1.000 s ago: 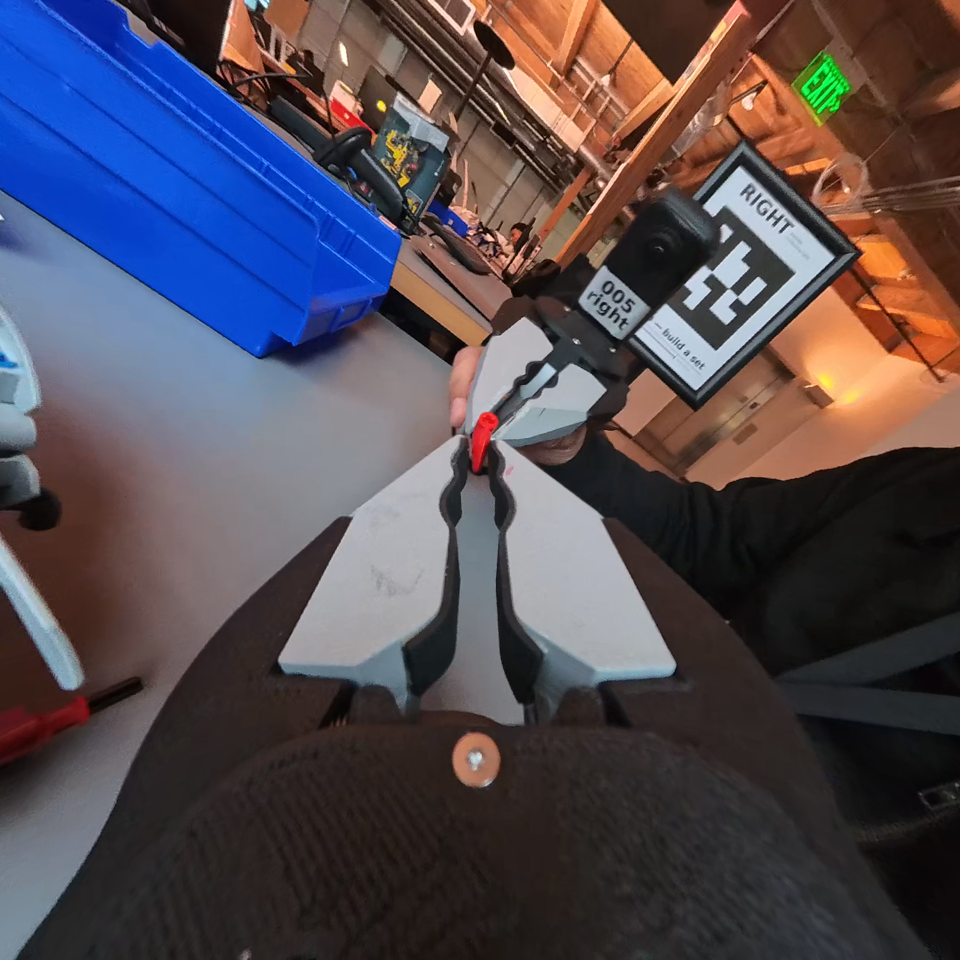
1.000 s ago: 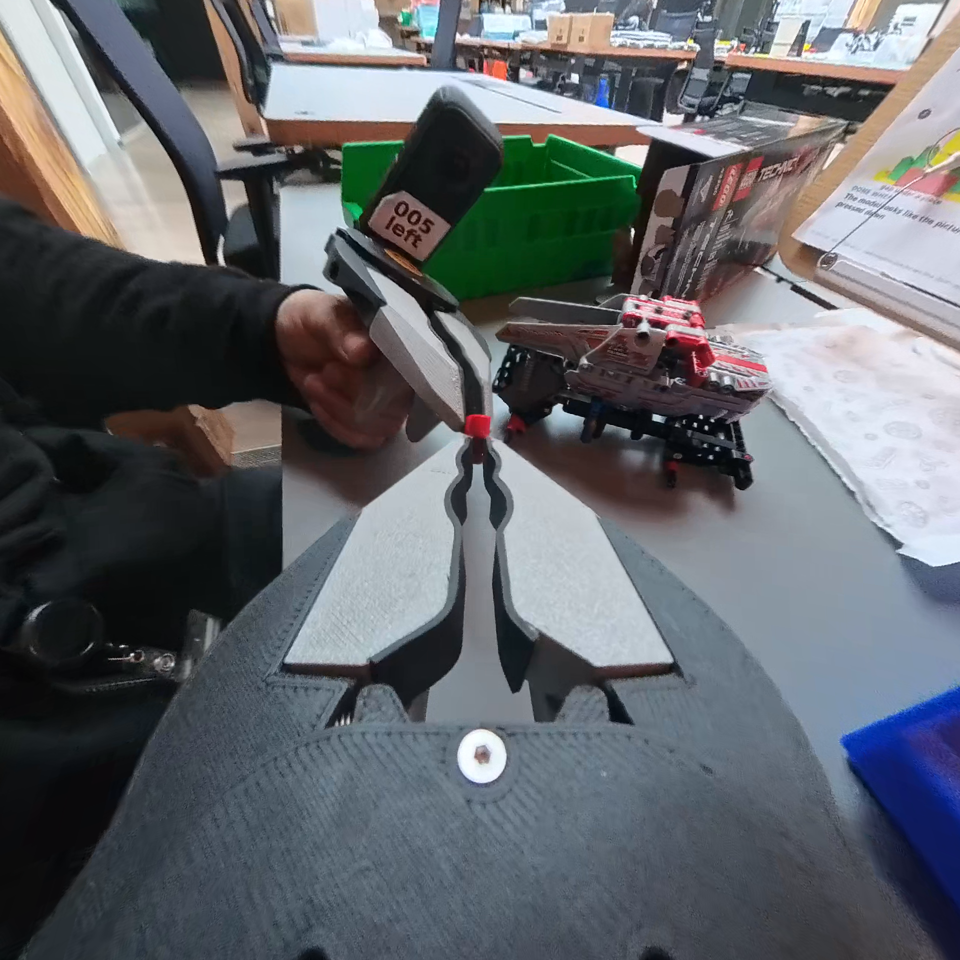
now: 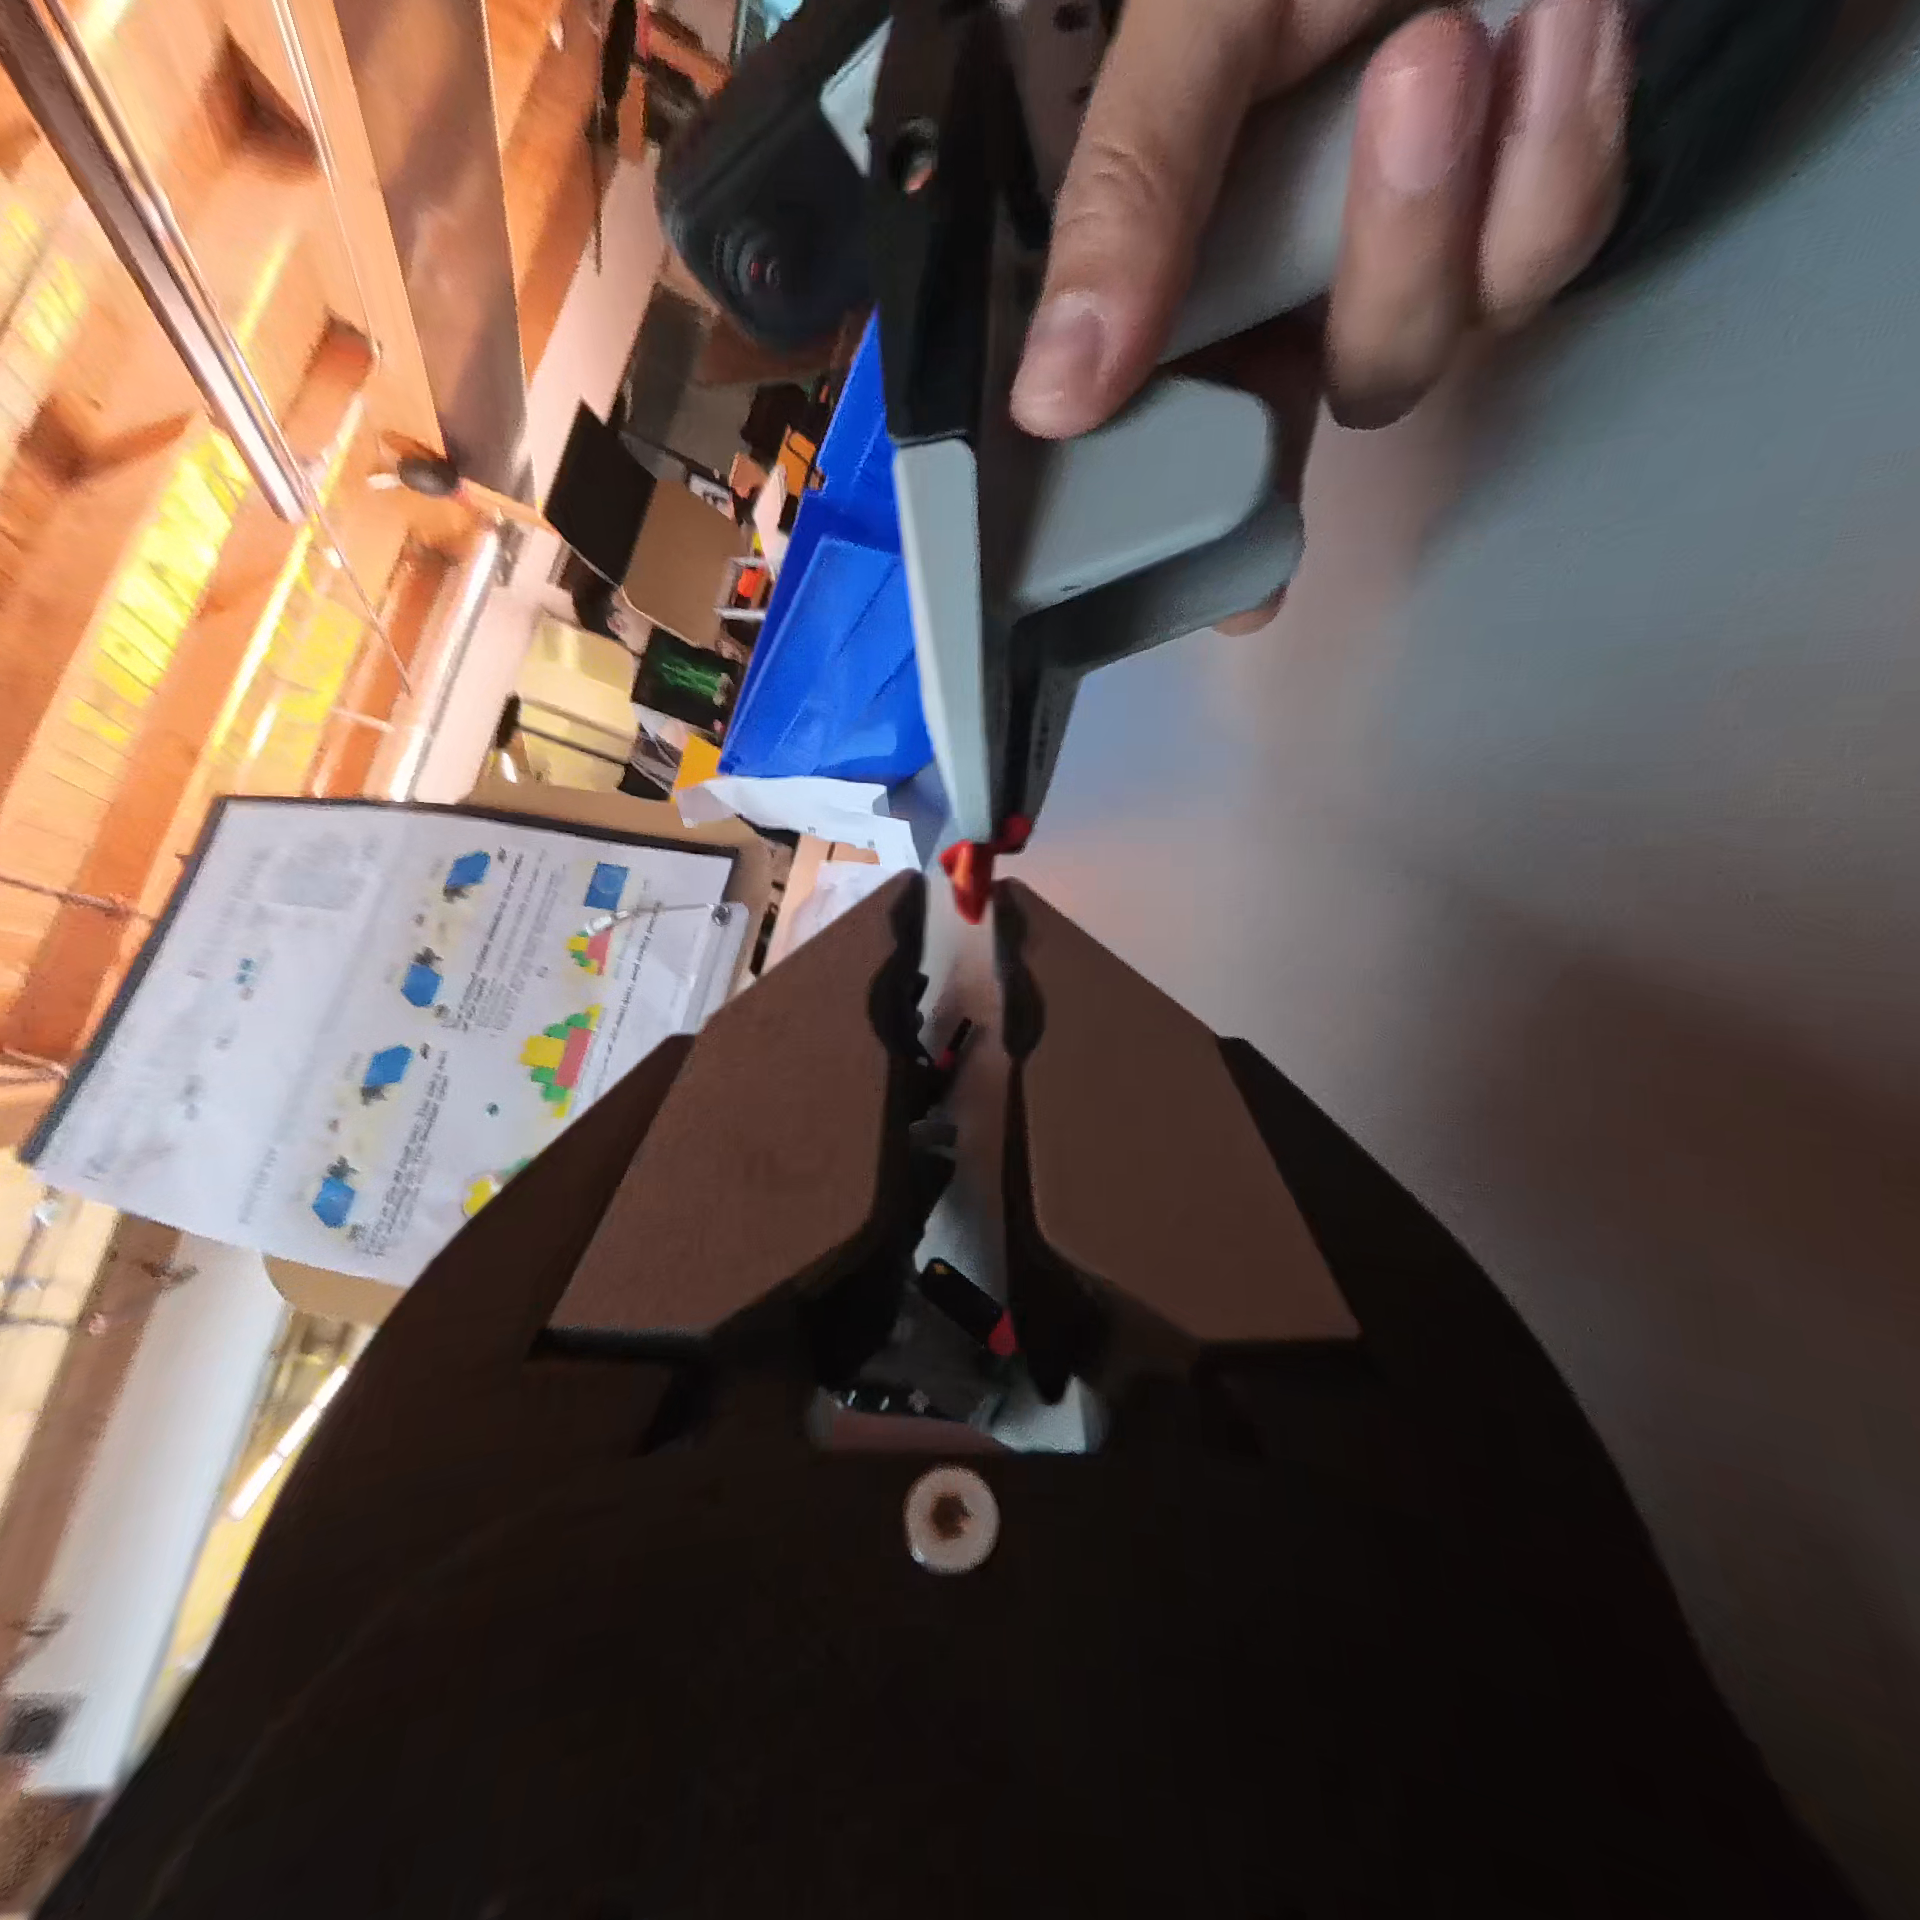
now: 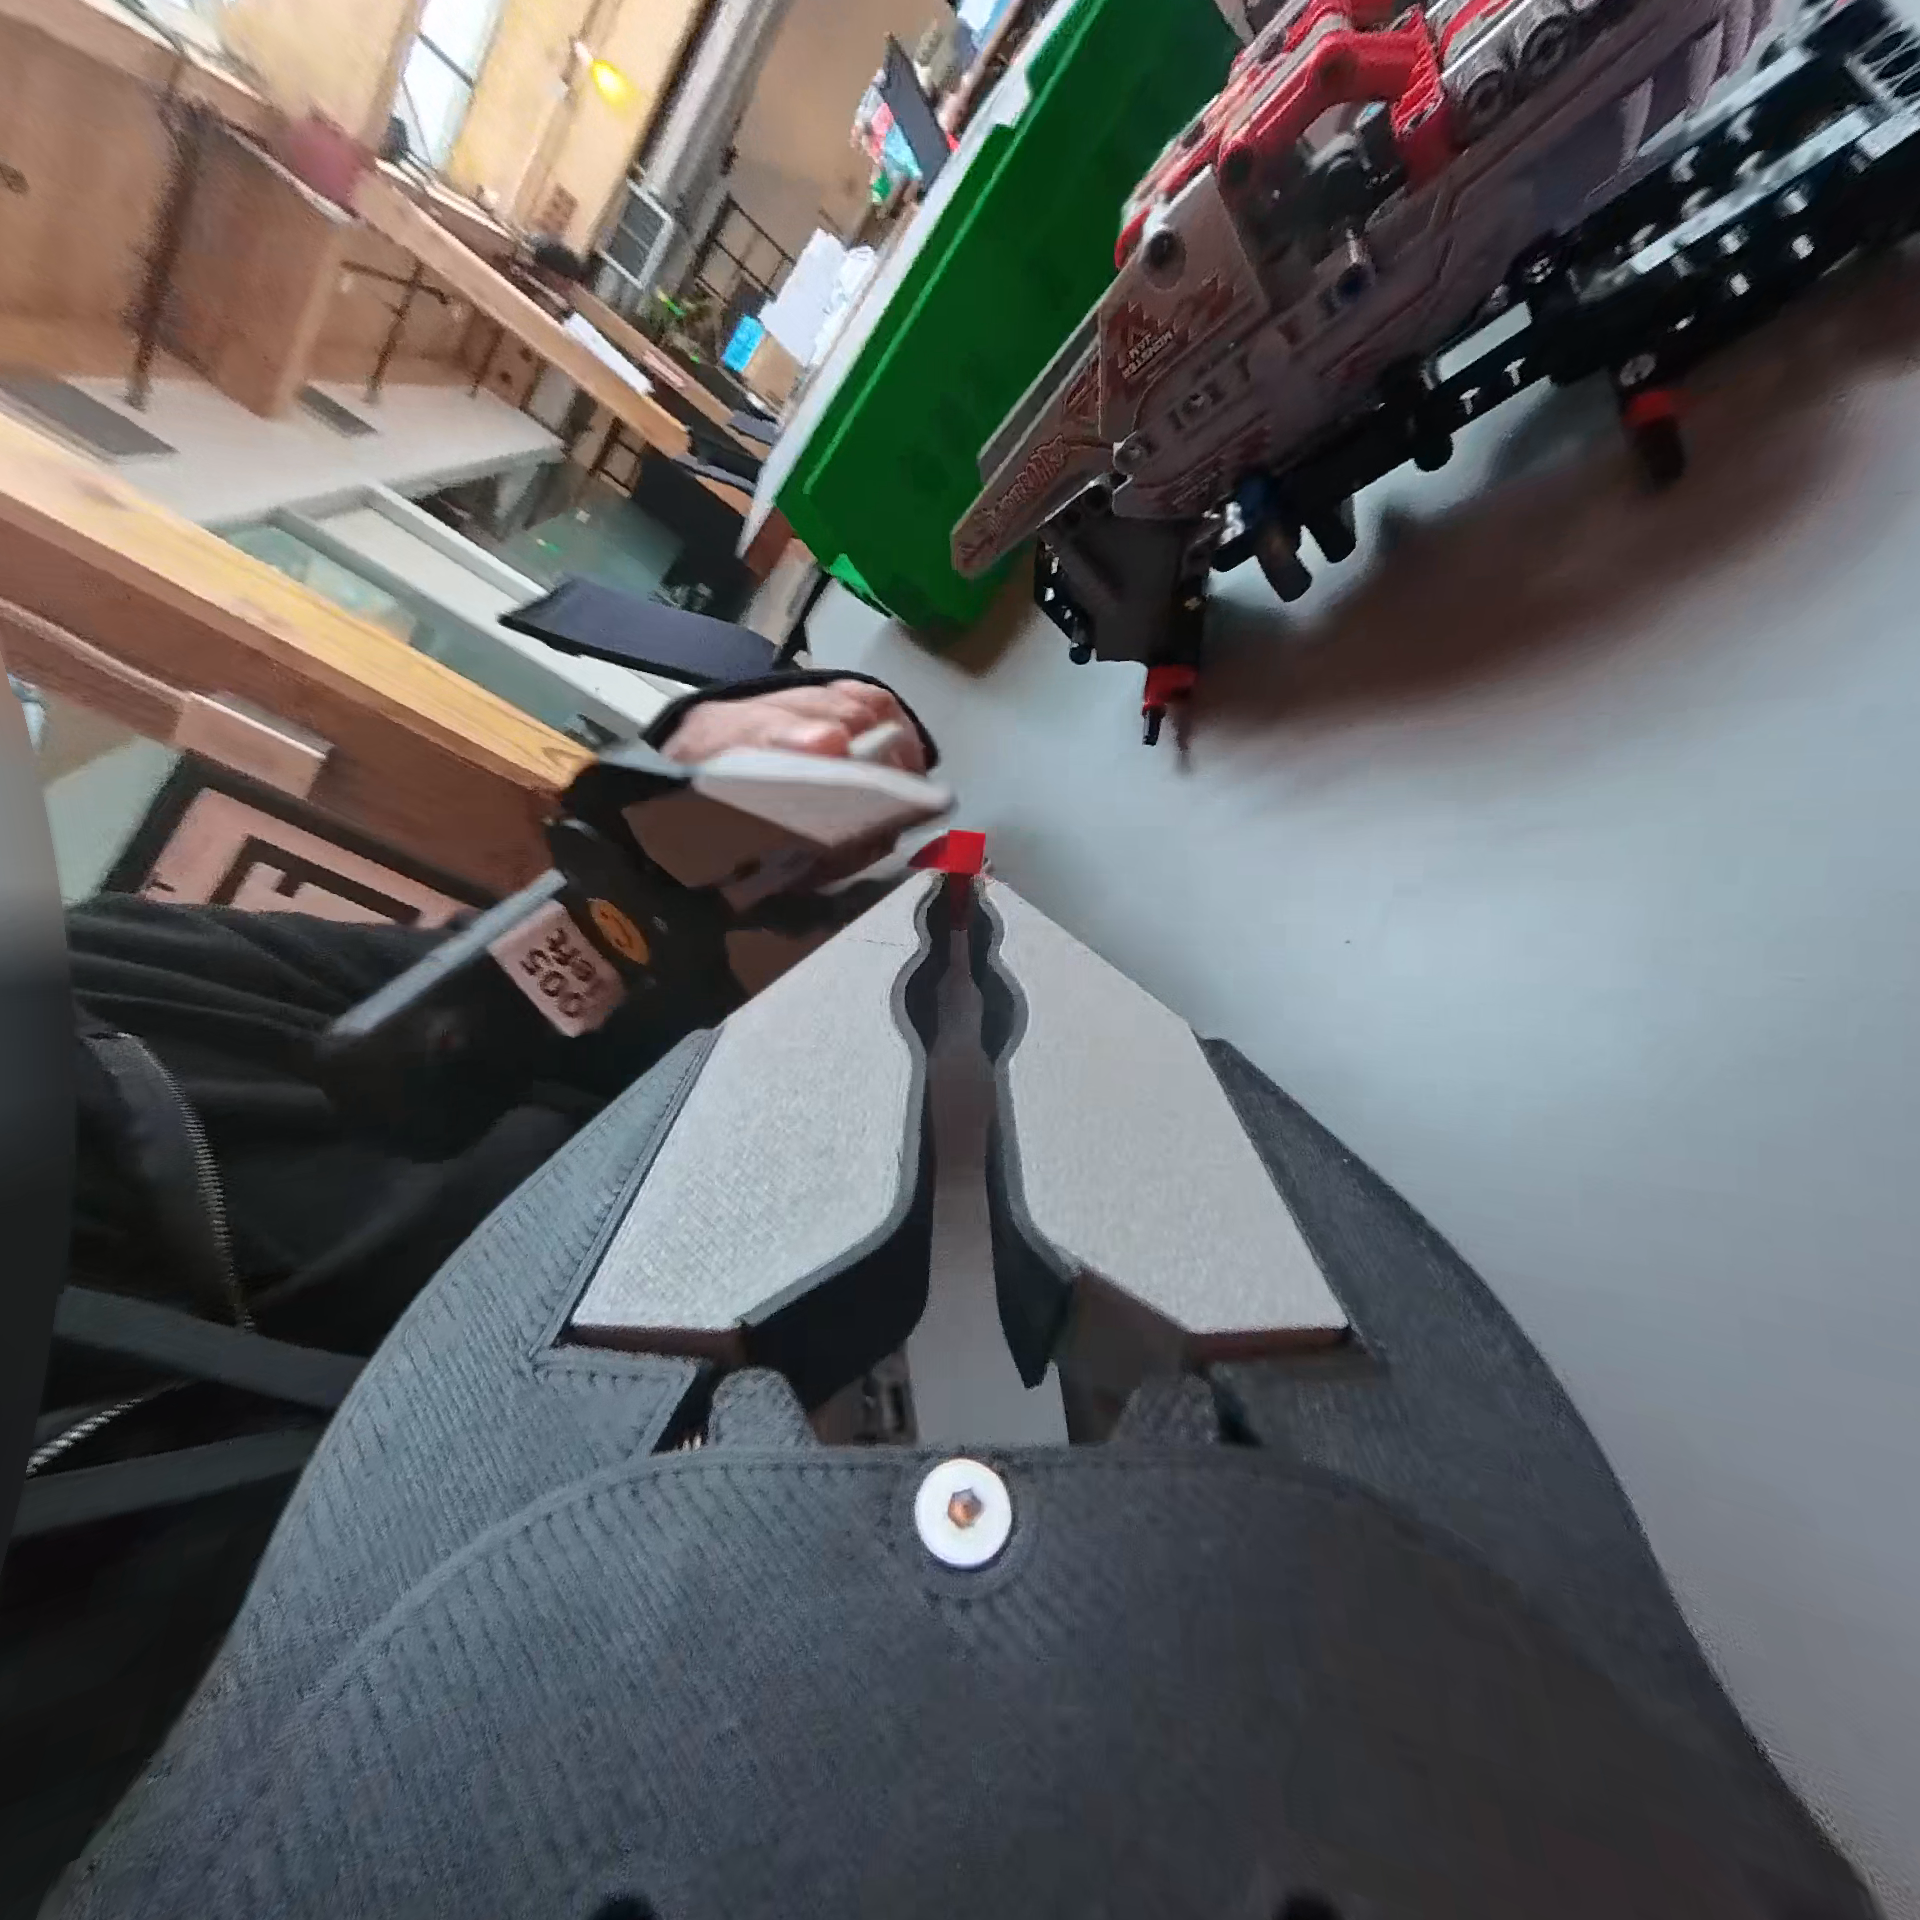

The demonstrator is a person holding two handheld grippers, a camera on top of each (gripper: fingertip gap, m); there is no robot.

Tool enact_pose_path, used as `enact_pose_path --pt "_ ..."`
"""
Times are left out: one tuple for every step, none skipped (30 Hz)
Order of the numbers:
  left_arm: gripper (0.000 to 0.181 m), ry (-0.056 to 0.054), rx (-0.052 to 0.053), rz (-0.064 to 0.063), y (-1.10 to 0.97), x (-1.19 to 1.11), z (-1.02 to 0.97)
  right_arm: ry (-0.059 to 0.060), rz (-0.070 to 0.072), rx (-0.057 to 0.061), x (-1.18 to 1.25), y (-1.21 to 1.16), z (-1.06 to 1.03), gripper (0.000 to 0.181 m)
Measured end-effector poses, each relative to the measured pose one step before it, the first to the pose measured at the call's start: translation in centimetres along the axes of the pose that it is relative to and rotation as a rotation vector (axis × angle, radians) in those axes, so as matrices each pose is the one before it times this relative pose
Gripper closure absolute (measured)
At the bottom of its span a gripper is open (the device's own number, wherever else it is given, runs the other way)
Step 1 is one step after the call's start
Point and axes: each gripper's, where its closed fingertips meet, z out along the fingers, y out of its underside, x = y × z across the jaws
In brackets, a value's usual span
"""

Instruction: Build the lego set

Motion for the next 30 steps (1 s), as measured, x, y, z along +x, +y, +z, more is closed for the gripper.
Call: enact_pose_path --pt "0.177 -0.0055 0.0105 0.0234 -0.071 0.134 -0.082 -0.0224 0.0254 0.0044 -0.164 -0.025 -0.009 0.181" --pt "0.178 0.0007 -0.0013 0.0193 0.019 0.113 -0.045 -0.013 0.0184 -0.0036 -0.004 0.087 0.013 0.181" --pt "0.177 0.0155 -0.0095 0.0071 0.105 0.233 0.007 -0.0011 0.0087 -0.007 0.143 0.157 0.031 0.181" --pt "0.178 0.021 -0.0111 -0.0108 0.179 0.25 0.076 0.0083 0.0031 -0.0051 0.229 0.142 0.053 0.181" --pt "0.178 0.0198 -0.0097 -0.0295 0.194 0.154 0.085 0.0152 -0.008 -0.0019 0.213 0.066 0.063 0.181" --pt "0.178 0.0242 -0.0077 -0.0595 0.171 0.099 0.091 0.0254 -0.0319 -0.0002 0.172 -0.02 0.06 0.181" --pt "0.178 0.0431 -0.0078 -0.0946 0.204 0.1 0.117 0.0374 -0.0618 -0.0012 0.156 -0.064 0.014 0.181" --pt "0.178 0.0641 -0.0006 -0.1128 0.141 0.158 0.076 0.0479 -0.0824 -0.0002 0.174 -0.131 -0.041 0.18" --pt "0.179 0.0692 0.0098 -0.1216 -0.006 0.14 0.032 0.0377 -0.0858 0.0096 -0.006 -0.286 -0.149 0.181" --pt "0.179 0.0638 -0.0035 -0.1235 0.133 0.035 0.022 0.0199 -0.0785 0.0114 -0.235 -0.355 -0.203 0.18" --pt "0.179 0.0494 0.0027 -0.1097 0.044 -0.136 -0.053 0.0067 -0.0792 0.0007 -0.402 -0.204 -0.201 0.177" --pt "0.178 0.0463 0.0211 -0.1072 -0.226 -0.137 -0.166 0.007 -0.0844 -0.006 -0.422 -0.071 -0.182 0.176" --pt "0.178 0.0796 0.0151 -0.1253 -0.203 0.351 -0.127 0.0179 -0.0849 -0.0014 -0.319 -0.103 -0.138 0.171" --pt "0.178 0.0848 0.0114 -0.1327 -0.155 0.452 -0.107 0.0208 -0.0862 0.0053 -0.361 -0.161 -0.1 0.169" --pt "0.178 0.0719 0.0245 -0.1111 -0.256 0.34 -0.134 0.0254 -0.0837 0.011 -0.353 -0.273 -0.064 0.169" --pt "0.178 0.0688 0.0139 -0.0918 -0.104 0.397 -0.101 0.0321 -0.0751 0.0122 -0.211 -0.302 -0.018 0.17" --pt "0.178 0.056 0.006 -0.0683 0.023 0.381 -0.075 0.0347 -0.06 0.0005 -0.043 -0.149 0.047 0.171" --pt "0.178 0.0401 0.016 -0.0454 -0.111 0.3 -0.098 0.0289 -0.039 -0.0162 0.109 0.114 0.098 0.172" --pt "0.178 0.0363 0.0195 -0.0332 -0.193 0.342 -0.119 0.0061 -0.0177 -0.0224 -0.049 0.279 0.13 0.171" --pt "0.178 0.0386 0.0131 -0.0247 -0.134 0.469 -0.107 -0.0133 0.0009 -0.0135 -0.196 0.229 0.111 0.169" --pt "0.178 0.0186 0.0068 -0.0136 -0.073 0.208 -0.088 -0.0193 0.0155 0.0063 -0.198 -0.006 0.026 0.169" --pt "0.178 0.0157 -0.0023 -0.0053 0.052 0.206 -0.033 -0.0226 0.0217 0.0208 -0.219 -0.211 -0.045 0.171" --pt "0.178 0.0134 -0.0093 -0.0024 0.149 0.211 0.055 -0.0205 0.0202 0.0268 -0.191 -0.316 -0.078 0.174" --pt "0.178 0.0043 -0.0102 -0.0004 0.163 0.122 0.122 -0.0105 0.0178 0.0235 -0.049 -0.315 -0.086 0.176" --pt "0.178 0.0007 -0.0038 0.005 0.095 0.074 0.131 -0.0138 0.016 0.0088 -0.043 -0.115 -0.073 0.179" --pt "0.179 0.0022 -0.0006 0.0002 0.037 0.057 0.084 -0.0219 0.0171 -0.0042 -0.126 0.069 -0.031 0.18" --pt "0.179 0.0002 -0.001 -0.0054 0.071 -0.041 0.045 -0.0154 0.0155 -0.0096 -0.035 0.149 -0.021 0.181" --pt "0.179 0.001 0.006 -0.0089 -0.034 -0.078 -0.002 -0.0055 0.0074 -0.0056 0.057 0.096 -0.037 0.18" --pt "0.178 0.0086 0.0102 -0.0151 -0.098 0.019 0.002 -0.0026 0.0035 0.0035 0.026 -0.016 -0.05 0.181" --pt "0.178 0.0033 0.013 -0.0135 -0.143 -0.045 -0.01 -0.0017 0.0144 0.0052 0.082 -0.051 -0.038 0.181"
